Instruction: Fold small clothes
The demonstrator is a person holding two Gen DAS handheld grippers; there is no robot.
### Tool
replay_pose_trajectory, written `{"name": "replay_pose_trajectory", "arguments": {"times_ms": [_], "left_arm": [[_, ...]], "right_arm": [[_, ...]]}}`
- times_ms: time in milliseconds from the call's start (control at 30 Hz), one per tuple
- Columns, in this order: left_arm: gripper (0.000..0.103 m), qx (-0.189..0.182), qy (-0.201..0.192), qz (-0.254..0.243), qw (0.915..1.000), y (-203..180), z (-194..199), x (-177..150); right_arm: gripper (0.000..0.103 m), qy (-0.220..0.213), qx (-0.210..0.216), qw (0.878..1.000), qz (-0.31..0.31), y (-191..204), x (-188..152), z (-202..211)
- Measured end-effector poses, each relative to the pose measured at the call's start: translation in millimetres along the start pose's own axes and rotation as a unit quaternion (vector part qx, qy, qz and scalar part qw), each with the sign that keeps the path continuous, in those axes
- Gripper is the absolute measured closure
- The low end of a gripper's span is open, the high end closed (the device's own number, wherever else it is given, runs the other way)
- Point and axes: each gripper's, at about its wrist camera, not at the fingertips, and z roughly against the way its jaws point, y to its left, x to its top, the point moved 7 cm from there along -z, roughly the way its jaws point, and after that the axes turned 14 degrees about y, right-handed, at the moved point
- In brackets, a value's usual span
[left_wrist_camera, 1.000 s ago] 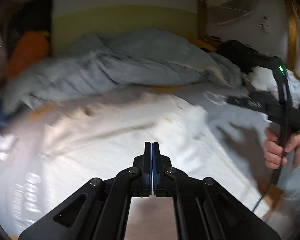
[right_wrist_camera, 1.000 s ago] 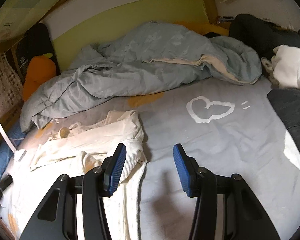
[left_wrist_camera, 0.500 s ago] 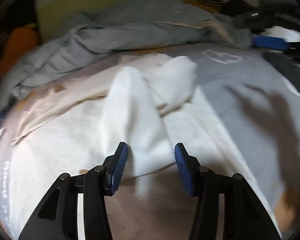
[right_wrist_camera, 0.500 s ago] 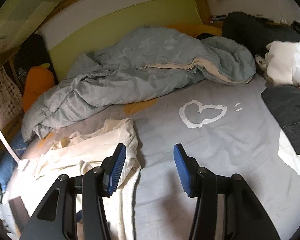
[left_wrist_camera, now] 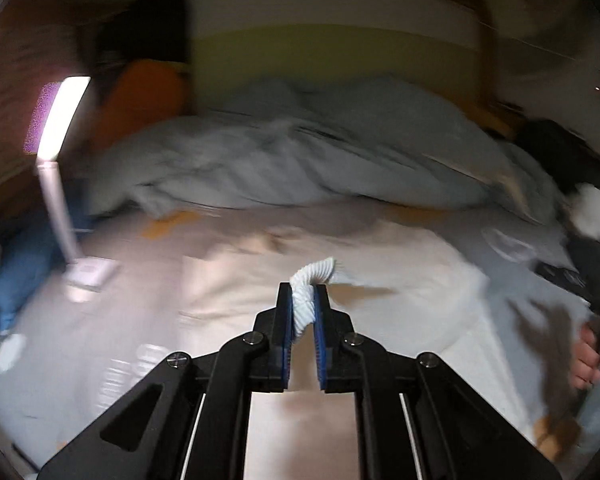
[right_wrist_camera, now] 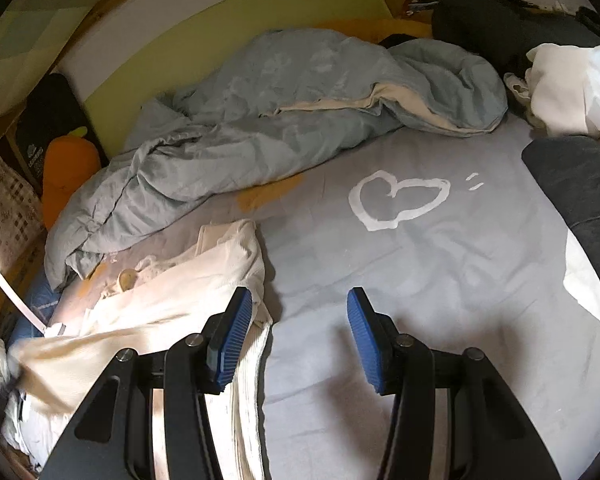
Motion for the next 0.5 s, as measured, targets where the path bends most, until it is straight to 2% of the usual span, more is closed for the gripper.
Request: {"name": "replay_pose_trajectory", "arguments": {"times_ms": [100,167,267,400,500], "left_arm": [[0.094,0.057,0.023,0.020,0.9979,51,-14,-2],[0.094,0.057,0.062,0.009,0.9964,70,-30,-19],[0.094,0.045,0.102,0.023,0.9935,86,-53,-47],[0.094,0.040,0.088,0.020,0.9951,85,-57,-62],[0.094,0.023,0.056,-0.009,0.9981,77,-44,-62]], "right_arm": [[0.052,-0.003,-0.022,0.999,0.023,8,-3,-4],[0.052,-0.001,-0.032,0.999,0.041,17,-6,-8],[0.052,0.007,-0.037,0.997,0.066,28,-11,-16],[0.052,0.009,-0.056,0.990,0.130,56,-15,-29],[0.052,0.018,-0.066,0.974,0.218,91,-16,-42]]}}
